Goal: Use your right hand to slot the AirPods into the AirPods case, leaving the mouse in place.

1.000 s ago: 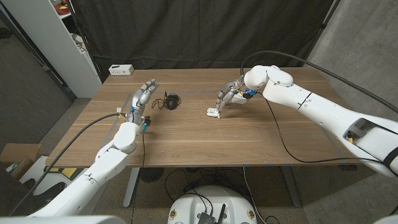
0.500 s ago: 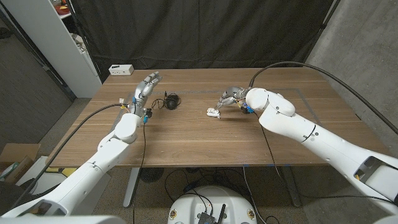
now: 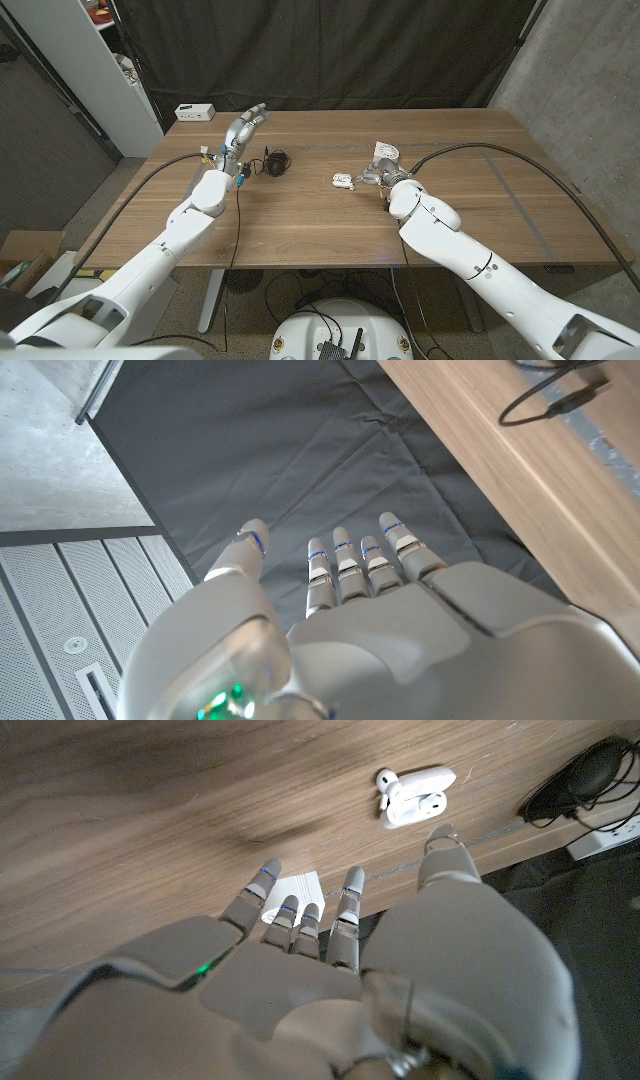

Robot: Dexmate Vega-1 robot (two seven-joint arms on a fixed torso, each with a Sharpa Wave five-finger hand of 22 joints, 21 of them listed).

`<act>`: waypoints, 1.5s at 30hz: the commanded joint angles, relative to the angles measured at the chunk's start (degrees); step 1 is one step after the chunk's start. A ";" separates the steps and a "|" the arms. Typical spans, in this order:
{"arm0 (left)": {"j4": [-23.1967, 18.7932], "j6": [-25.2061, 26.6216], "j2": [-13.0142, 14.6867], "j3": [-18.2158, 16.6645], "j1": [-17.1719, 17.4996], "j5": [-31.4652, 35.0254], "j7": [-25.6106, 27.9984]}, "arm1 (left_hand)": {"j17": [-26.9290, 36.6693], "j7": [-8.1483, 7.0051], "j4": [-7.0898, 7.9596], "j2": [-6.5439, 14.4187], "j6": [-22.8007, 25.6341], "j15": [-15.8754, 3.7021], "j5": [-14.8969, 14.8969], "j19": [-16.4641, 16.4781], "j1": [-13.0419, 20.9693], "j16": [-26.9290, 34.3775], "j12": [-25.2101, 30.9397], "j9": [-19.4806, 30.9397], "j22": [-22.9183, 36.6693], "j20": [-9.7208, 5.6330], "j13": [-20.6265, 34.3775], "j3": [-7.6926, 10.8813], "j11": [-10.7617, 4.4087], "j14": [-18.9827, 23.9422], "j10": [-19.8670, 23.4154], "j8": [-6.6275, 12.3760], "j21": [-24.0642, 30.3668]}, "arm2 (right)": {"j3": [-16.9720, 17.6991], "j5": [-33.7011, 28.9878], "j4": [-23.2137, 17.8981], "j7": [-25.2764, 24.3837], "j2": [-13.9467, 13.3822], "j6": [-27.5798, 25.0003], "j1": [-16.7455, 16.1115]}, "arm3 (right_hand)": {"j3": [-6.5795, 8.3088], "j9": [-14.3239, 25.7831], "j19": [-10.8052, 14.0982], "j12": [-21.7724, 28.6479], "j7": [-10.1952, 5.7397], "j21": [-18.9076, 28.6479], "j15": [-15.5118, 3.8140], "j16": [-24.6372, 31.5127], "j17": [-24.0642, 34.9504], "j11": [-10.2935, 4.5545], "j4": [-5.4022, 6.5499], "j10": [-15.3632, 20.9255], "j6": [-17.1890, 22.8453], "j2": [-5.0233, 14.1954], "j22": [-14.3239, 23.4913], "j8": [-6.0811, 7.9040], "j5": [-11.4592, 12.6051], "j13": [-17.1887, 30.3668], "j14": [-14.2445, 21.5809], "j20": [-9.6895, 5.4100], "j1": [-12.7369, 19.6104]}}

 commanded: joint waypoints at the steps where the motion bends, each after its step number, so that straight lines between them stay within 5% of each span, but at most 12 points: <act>1: 3.43 -1.91 0.15 0.67 -3.16 -1.42 -3.53 | 0.15 -0.48 -0.08 0.11 0.34 -0.29 0.38 0.37 0.61 0.43 0.10 0.28 0.22 0.08 0.35 -0.22 -0.37 0.36 0.23 -0.21 0.11 | 1.74 5.17 4.30 -24.25 8.07 -0.27 -5.31 | -0.25 0.54 -0.49 0.37 0.59 0.07 0.33 0.07 0.32 0.35 -0.23 -0.10 1.25 -0.73 0.14 0.88 0.52 0.10 -0.76 0.26 -0.29; 6: 4.35 -1.90 0.38 0.74 -3.93 -2.15 -4.73 | 0.16 -0.43 -0.11 0.09 0.49 -0.33 0.41 0.35 0.66 0.44 0.18 0.28 0.22 0.11 0.37 -0.23 -0.50 0.45 0.43 -0.16 0.10 | 1.83 6.80 7.45 -29.96 10.26 5.38 -7.48 | 0.12 1.11 0.43 1.57 -0.35 0.64 -0.76 1.17 0.34 -0.44 -0.65 2.62 5.43 -0.86 0.13 3.30 0.84 -0.10 1.22 -0.47 0.19; 15: 6.62 -1.90 1.57 1.66 -6.80 -1.92 -8.01 | 0.17 -0.44 -0.14 0.03 1.30 -0.56 0.43 0.32 0.72 0.50 0.31 0.28 0.22 0.12 0.41 -0.26 -0.56 0.74 0.77 0.12 0.08 | -1.42 8.49 12.86 -34.54 11.20 13.65 -7.10 | -0.05 1.67 1.23 2.52 -2.12 0.84 -2.45 2.17 0.41 -1.21 -0.40 5.78 9.12 -1.32 0.12 5.59 1.03 -0.37 3.66 -0.88 -0.60; 25: 7.80 -2.01 3.24 1.72 -8.38 -2.28 -10.63 | 0.19 -0.75 -0.12 -0.16 1.52 -0.91 0.41 0.35 0.64 0.51 0.31 0.28 0.22 0.02 0.43 -0.39 -0.64 0.90 0.83 0.14 0.08 | -5.52 7.31 20.04 -37.04 10.24 23.32 -5.06 | -2.00 0.78 2.63 3.85 -6.30 1.02 -5.81 3.92 0.42 -5.00 1.28 11.60 18.48 -3.08 0.13 9.27 1.43 -0.87 9.00 -2.69 -5.75; 27: 9.19 -3.10 3.22 1.96 -9.38 -2.40 -11.98 | 0.19 -0.87 -0.11 -0.22 1.45 -0.95 0.40 0.31 0.60 0.50 0.30 0.28 0.22 0.01 0.43 -0.44 -0.65 0.90 0.82 0.10 0.06 | -6.10 6.70 22.66 -38.23 11.09 24.71 -4.14 | -1.99 0.53 2.91 3.97 -7.05 1.05 -6.23 4.14 0.42 -6.01 1.23 12.33 19.57 -3.11 0.13 9.61 1.59 -0.94 9.77 -3.14 -5.86; 35: 11.34 -4.56 3.00 2.24 -11.11 -2.18 -12.87 | 0.20 -1.09 -0.08 -0.33 1.48 -1.13 0.40 0.23 0.51 0.48 0.27 0.28 0.22 0.02 0.43 -0.54 -0.67 0.95 0.80 0.06 0.02 | -5.56 5.78 27.51 -43.16 13.24 27.29 -3.63 | -1.25 0.04 3.41 3.91 -6.78 1.06 -7.10 4.70 0.43 -6.17 0.65 13.06 19.49 -2.47 0.12 9.45 1.98 -1.07 11.70 -3.67 -4.80; 45: 15.20 -6.03 1.65 3.89 -13.67 -2.04 -15.32 | 0.22 -1.45 -0.01 -0.48 1.39 -1.25 0.41 0.17 0.34 0.44 0.28 0.28 0.22 -0.07 0.44 -0.68 -0.73 0.98 0.89 -0.04 0.00 | -5.14 6.19 28.84 -45.79 14.83 28.22 -4.95 | -0.68 -0.25 3.81 3.89 -6.41 1.04 -7.78 5.18 0.62 -6.10 -0.10 13.77 18.87 -2.45 0.12 9.32 2.14 -1.04 13.23 -4.07 -3.65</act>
